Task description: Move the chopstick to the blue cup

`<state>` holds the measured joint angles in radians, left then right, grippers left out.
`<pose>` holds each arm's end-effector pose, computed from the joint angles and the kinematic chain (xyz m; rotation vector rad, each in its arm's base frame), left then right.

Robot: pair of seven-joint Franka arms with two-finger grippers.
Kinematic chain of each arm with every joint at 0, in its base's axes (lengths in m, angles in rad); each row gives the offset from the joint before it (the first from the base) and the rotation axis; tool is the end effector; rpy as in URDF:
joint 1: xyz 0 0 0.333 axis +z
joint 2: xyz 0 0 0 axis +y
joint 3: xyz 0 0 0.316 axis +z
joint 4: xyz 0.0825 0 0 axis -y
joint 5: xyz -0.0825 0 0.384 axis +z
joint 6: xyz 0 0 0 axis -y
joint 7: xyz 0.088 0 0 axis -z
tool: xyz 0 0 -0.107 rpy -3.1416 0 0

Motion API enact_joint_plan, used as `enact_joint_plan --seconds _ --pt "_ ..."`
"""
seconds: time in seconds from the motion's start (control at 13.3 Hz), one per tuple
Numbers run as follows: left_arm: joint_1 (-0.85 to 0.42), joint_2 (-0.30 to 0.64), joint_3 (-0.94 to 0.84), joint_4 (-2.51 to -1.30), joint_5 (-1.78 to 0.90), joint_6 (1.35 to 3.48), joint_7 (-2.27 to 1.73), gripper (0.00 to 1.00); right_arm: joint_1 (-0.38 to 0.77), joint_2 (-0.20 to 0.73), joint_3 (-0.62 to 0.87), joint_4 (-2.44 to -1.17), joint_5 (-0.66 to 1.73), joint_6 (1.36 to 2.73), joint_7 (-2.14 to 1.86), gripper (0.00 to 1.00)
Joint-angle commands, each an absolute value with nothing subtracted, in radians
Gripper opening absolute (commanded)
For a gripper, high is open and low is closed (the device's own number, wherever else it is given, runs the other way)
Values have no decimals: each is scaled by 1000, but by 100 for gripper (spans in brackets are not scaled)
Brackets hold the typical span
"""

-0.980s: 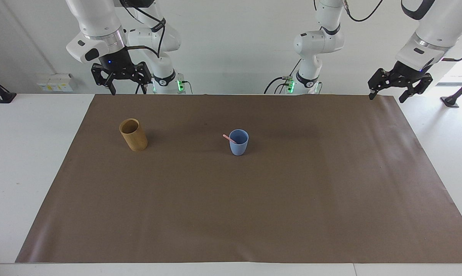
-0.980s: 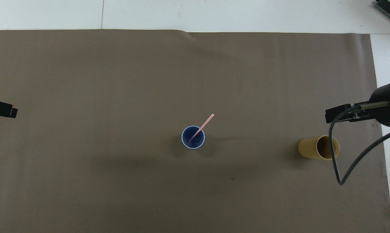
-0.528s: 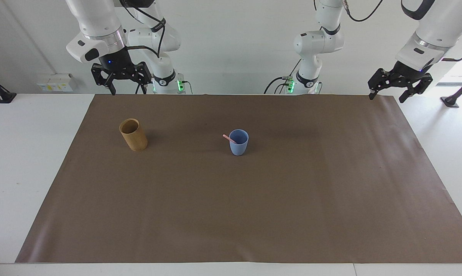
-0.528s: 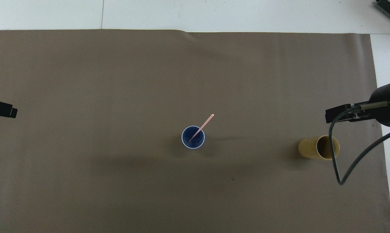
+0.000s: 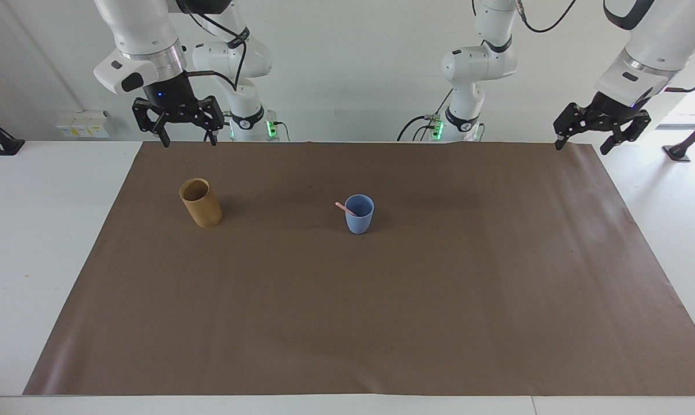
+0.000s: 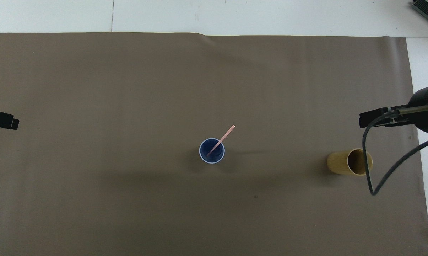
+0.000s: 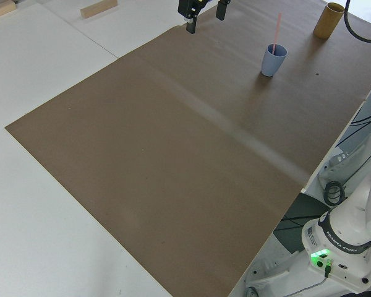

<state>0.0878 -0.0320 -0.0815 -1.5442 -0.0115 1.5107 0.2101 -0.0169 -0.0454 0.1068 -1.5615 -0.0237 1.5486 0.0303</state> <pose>0.5387 0.0013 0.6491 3.1162 -0.3197 -0.0010 0.5364 0.0473 0.6516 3.1133 0.0913 0.0528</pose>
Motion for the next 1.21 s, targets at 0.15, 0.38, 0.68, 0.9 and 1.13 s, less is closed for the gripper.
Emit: enact_joint_plan --seconds 0.15,0.38,0.68,0.9,1.13 --pt "100 -51 -89 -1554 -3 1496 212 100 -28 -35 107 -1549 -15 1583 9 100" --pt "100 -51 -89 -1554 -3 1496 212 100 -29 -32 109 -1549 -15 1600 5 100" --pt "100 -51 -89 -1554 -3 1496 212 100 -28 -34 107 -1548 -18 1595 11 100" --pt "100 -52 -89 -1554 -3 1496 212 100 -38 -46 84 -1548 -17 1574 9 100" --pt "100 -51 -89 -1554 -3 1496 212 100 27 -48 0 -1543 -15 1539 8 100"
